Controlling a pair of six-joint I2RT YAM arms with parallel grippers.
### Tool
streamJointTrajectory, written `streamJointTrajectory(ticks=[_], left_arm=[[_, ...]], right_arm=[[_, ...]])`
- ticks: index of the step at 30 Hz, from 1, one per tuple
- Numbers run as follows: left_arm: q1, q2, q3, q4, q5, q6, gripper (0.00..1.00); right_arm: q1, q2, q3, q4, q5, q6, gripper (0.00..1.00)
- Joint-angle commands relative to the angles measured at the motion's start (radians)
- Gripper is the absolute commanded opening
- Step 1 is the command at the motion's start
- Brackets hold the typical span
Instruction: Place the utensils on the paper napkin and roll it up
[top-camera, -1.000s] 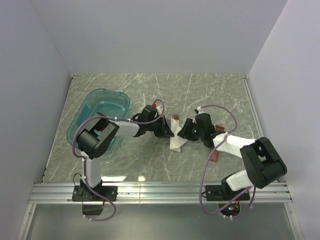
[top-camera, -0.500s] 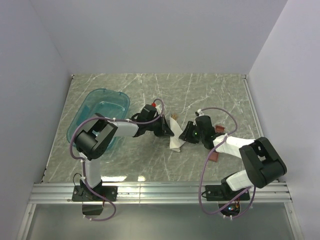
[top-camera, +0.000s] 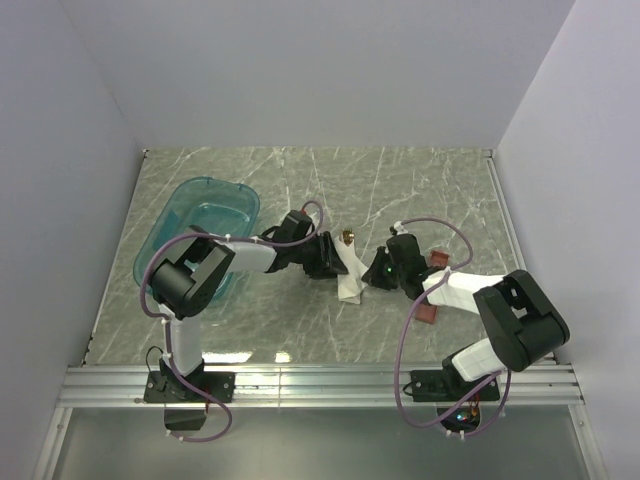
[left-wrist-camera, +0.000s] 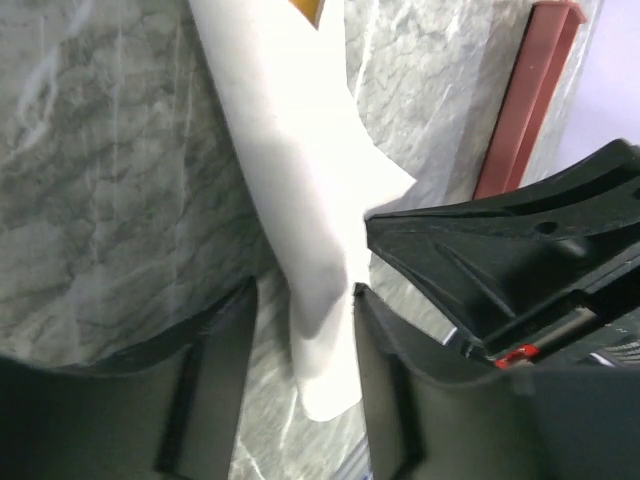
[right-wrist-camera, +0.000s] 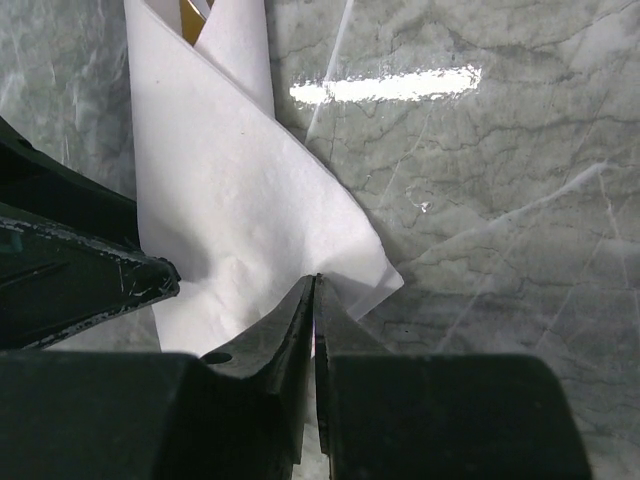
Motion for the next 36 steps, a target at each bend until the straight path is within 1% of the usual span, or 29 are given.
streamJointTrajectory(ticks=[1, 4, 7, 8, 11, 12, 17, 29, 32, 33, 36], left_arm=[[0.009, -0.013, 0.033, -0.078, -0.027, 0.009, 0.52], [0.008, 0.016, 0.054, -0.142, -0.032, 0.014, 0.58], [0.006, 0.037, 0.062, -0.211, -0.053, 0.020, 0.59], [0.005, 0.040, 0.063, -0.228, -0.067, 0.021, 0.62], [0.005, 0.056, 0.065, -0.257, -0.084, 0.017, 0.62], [0.006, 0.063, 0.069, -0.257, -0.070, 0.014, 0.62], [0.005, 0.097, 0.089, -0.234, -0.038, 0.002, 0.60], [0.002, 0.189, 0.166, -0.265, 0.000, 0.006, 0.55], [0.003, 0.211, 0.177, -0.265, 0.008, 0.009, 0.51], [0.002, 0.214, 0.180, -0.265, 0.006, 0.008, 0.48], [0.003, 0.215, 0.181, -0.259, 0.010, 0.003, 0.46]], right_arm=[[0.011, 0.023, -0.020, -0.075, 0.090, 0.012, 0.11], [0.012, 0.020, -0.019, -0.079, 0.093, 0.016, 0.11], [0.011, 0.018, -0.022, -0.076, 0.093, 0.015, 0.11], [0.012, 0.017, -0.024, -0.074, 0.091, 0.015, 0.11], [0.011, 0.012, -0.027, -0.071, 0.094, 0.015, 0.11], [0.011, 0.012, -0.027, -0.071, 0.093, 0.016, 0.11], [0.011, 0.008, -0.028, -0.068, 0.091, 0.016, 0.11], [0.011, 0.001, -0.033, -0.068, 0.099, 0.023, 0.11], [0.011, 0.004, -0.036, -0.066, 0.097, 0.027, 0.11], [0.011, 0.008, -0.036, -0.069, 0.100, 0.029, 0.11], [0.011, 0.008, -0.036, -0.082, 0.113, 0.042, 0.10]])
